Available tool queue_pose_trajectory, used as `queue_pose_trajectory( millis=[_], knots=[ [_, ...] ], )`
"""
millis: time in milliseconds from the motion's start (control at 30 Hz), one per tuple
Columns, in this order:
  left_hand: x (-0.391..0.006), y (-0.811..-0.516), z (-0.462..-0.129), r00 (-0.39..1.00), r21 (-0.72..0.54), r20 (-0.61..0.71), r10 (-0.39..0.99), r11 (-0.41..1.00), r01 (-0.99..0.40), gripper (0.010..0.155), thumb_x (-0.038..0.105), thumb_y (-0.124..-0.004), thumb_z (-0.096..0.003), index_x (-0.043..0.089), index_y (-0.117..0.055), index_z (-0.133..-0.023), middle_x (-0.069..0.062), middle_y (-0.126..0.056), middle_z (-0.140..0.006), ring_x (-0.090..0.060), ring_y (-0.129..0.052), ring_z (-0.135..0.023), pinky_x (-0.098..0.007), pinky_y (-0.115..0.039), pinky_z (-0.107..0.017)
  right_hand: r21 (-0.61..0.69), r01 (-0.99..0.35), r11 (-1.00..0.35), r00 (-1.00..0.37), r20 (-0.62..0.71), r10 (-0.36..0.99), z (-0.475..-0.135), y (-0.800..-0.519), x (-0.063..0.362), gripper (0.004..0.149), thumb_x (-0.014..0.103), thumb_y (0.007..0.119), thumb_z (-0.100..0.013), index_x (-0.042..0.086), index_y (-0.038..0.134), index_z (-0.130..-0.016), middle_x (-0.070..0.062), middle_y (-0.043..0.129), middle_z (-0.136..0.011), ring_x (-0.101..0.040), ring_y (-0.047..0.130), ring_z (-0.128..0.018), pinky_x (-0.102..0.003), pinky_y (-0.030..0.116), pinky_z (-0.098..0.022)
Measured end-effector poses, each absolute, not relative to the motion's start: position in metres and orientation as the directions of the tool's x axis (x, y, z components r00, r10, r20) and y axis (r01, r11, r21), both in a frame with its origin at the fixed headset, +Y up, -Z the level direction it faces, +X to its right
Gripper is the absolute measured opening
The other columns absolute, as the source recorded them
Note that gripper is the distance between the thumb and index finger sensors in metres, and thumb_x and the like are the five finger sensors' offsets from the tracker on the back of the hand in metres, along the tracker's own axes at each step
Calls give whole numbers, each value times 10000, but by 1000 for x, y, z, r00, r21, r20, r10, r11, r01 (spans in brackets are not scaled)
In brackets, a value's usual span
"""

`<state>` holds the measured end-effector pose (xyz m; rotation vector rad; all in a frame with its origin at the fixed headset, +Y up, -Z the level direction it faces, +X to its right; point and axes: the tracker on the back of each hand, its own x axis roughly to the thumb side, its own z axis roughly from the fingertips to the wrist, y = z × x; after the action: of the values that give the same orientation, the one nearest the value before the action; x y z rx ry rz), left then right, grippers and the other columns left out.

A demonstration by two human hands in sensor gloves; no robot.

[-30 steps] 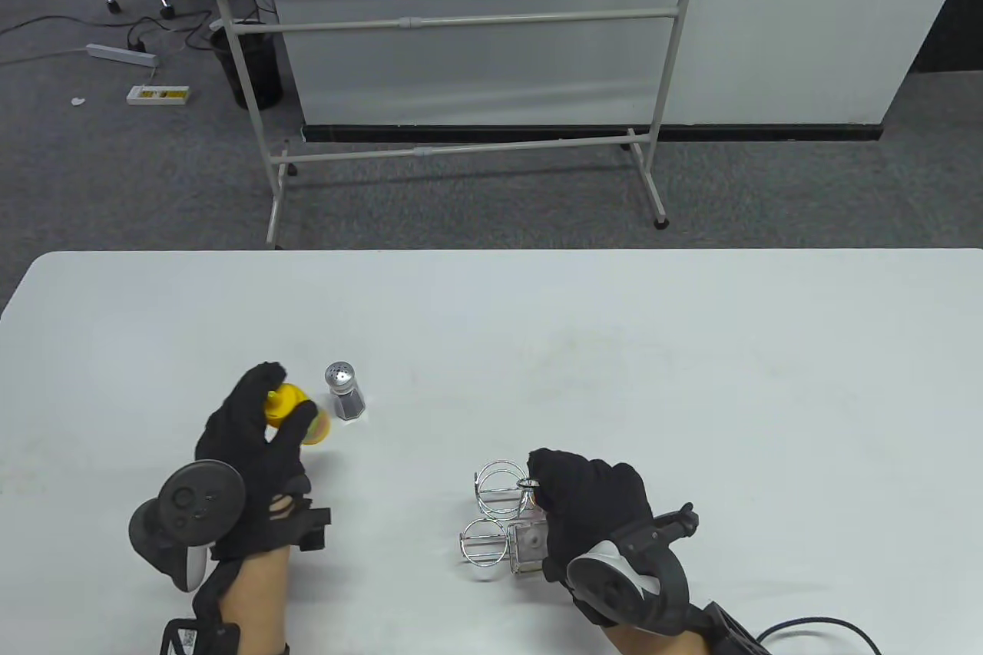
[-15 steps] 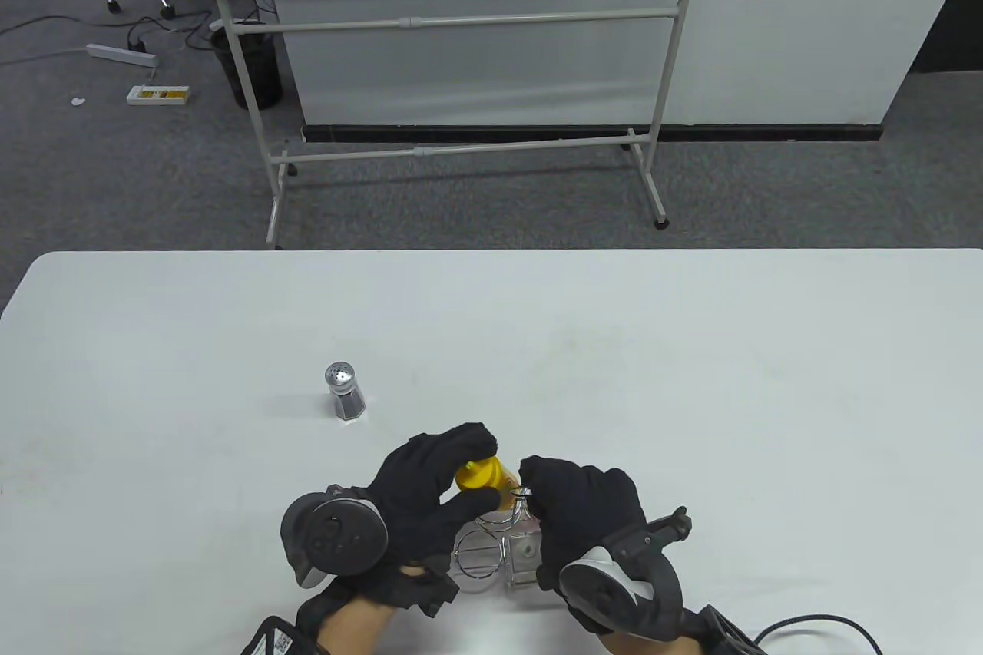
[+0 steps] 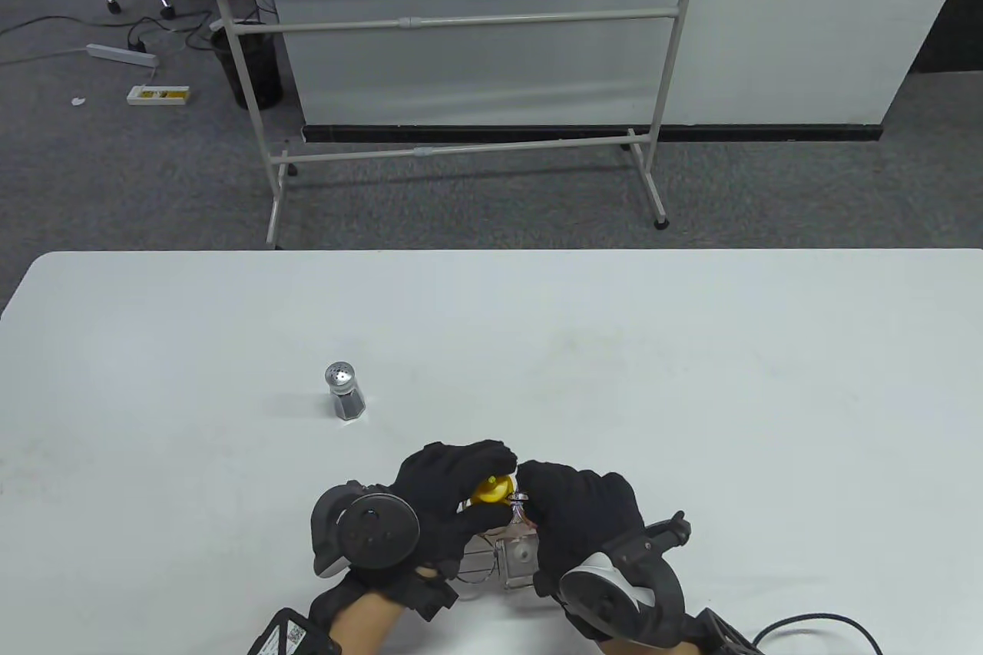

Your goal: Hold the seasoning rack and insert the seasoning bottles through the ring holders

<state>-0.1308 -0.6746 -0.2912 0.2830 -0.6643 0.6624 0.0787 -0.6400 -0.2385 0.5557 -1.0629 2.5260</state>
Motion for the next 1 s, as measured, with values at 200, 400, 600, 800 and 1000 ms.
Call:
queue_pose_trajectory(
  millis=[200, 400, 600, 800, 1000],
  knots=[
    [-130, -680, -293, 616, 45, 647, 449, 784, -619, 647, 438, -942, -428, 236, -750, -1012, -37, -887, -1028, -331, -925, -857, -622, -624, -687, -600, -455, -658, -864, 475, 166, -239, -640, 80, 527, 254, 983, -237, 198, 916, -756, -11, 1080, -609, -143, 1025, -112, -410, 890, -211],
    [-138, -674, -293, 591, 22, 639, 493, 755, -655, 954, 653, -836, -341, 151, -577, -1110, -126, -712, -1134, -429, -769, -977, -708, -504, -699, -601, -449, -661, -870, 464, 168, -240, -640, 82, 528, 255, 983, -237, 197, 916, -757, -14, 1080, -609, -142, 1025, -112, -410, 890, -213],
    [-190, -632, -306, 545, 158, 501, 672, 548, -821, 886, 649, -751, -446, 168, -502, -1148, -130, -593, -1205, -485, -603, -1069, -724, -401, -735, -612, -434, -661, -880, 447, 163, -245, -640, 86, 528, 256, 985, -239, 194, 918, -759, -7, 1078, -612, -142, 1026, -115, -410, 891, -215],
    [-230, -613, -356, 759, 277, 319, 567, 711, -647, 814, 594, -775, -485, 164, -536, -1133, -137, -625, -1186, -496, -625, -1051, -725, -422, -721, -620, -426, -659, -886, 435, 163, -247, -639, 90, 527, 256, 987, -238, 198, 918, -758, -13, 1079, -611, -142, 1027, -117, -411, 891, -217],
    [-239, -640, -409, 924, 174, 105, 369, 908, -382, 777, 553, -801, -491, 174, -552, -1122, -136, -630, -1183, -500, -627, -1051, -724, -424, -722, -618, -424, -662, -888, 428, 169, -249, -639, 92, 529, 256, 989, -237, 194, 921, -758, -12, 1080, -611, -143, 1029, -115, -411, 891, -217]
  ],
)
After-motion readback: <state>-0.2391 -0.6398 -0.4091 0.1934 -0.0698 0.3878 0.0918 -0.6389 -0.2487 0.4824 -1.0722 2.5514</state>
